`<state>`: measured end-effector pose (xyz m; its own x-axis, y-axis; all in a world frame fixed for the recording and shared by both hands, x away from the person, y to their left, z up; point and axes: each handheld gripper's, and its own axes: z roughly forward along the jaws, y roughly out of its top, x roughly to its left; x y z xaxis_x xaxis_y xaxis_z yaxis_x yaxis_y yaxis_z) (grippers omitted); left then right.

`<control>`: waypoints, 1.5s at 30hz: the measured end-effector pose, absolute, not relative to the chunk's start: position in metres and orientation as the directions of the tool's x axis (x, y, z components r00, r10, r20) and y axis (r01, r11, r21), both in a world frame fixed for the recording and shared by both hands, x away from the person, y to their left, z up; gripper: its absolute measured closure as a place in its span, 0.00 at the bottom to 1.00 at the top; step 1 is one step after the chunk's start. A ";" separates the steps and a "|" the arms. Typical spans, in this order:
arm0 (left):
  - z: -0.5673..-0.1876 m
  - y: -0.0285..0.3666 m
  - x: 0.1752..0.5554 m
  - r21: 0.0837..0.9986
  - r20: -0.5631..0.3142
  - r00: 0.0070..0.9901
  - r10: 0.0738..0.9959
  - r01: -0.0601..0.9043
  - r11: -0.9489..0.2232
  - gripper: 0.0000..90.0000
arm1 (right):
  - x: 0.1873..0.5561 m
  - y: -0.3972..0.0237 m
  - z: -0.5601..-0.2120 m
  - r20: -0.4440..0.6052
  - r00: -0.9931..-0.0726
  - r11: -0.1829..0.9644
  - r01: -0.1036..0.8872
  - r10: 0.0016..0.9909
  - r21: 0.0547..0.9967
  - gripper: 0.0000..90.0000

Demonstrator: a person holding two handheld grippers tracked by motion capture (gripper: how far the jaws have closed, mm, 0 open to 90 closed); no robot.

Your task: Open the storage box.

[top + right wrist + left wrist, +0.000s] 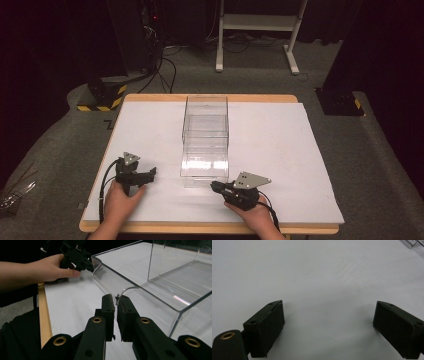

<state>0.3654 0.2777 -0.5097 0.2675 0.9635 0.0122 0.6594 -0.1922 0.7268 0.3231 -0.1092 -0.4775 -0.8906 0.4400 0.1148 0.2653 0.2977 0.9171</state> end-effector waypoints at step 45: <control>-0.510 0.278 0.365 0.727 0.012 0.268 0.963 0.659 -0.192 0.12 | 0.326 -0.164 -0.450 0.056 -0.790 0.164 0.195 0.610 0.967 0.80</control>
